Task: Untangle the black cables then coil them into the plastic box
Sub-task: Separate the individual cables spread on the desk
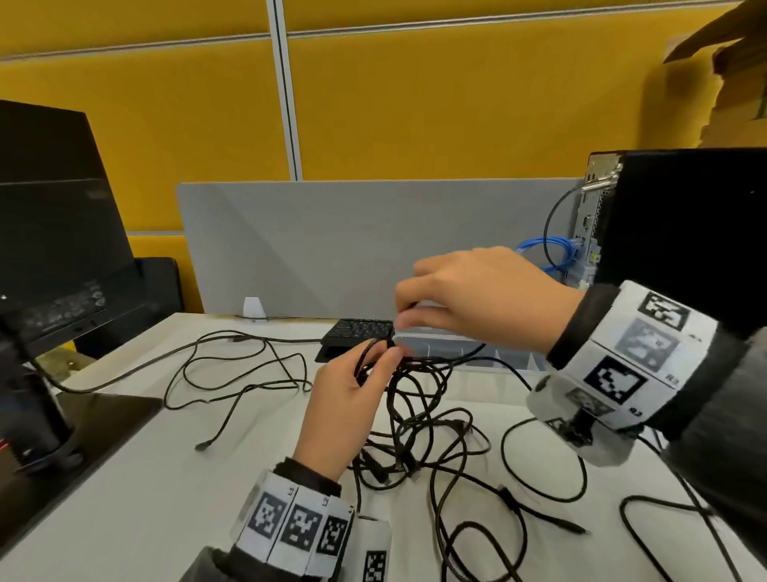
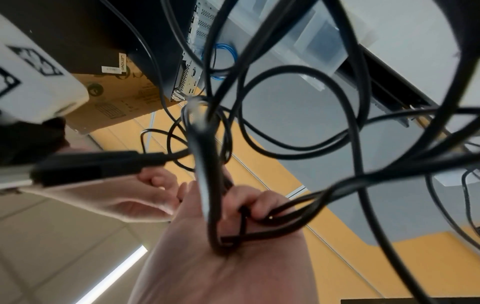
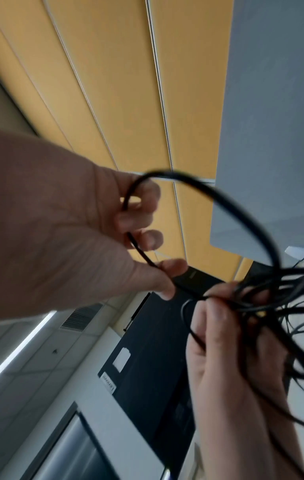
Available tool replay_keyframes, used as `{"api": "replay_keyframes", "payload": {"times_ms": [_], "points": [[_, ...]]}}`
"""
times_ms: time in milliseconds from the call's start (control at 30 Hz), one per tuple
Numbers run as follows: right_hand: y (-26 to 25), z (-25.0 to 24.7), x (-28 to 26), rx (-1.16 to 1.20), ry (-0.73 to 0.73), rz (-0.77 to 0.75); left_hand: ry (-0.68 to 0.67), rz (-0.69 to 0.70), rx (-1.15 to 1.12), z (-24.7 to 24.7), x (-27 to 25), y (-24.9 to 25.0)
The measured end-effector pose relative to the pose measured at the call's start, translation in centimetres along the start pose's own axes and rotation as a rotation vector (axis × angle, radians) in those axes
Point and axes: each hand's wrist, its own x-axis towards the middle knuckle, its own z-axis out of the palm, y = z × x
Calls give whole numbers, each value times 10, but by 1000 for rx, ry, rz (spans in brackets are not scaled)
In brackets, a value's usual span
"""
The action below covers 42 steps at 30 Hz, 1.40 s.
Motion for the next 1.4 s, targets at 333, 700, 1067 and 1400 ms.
{"api": "replay_keyframes", "payload": {"times_ms": [333,700,1067,1400], "points": [[-23,-5,42,811,88,37,-80,-109,-223,20,-6,14],[57,29,-5,596,333,554,-116,-49,-171,7,-4,10],[39,34,-8,274,188,389,-353,-15,-29,17,-10,28],[21,13,-32,178,-96,-46,-155,166,103,20,2,37]]}}
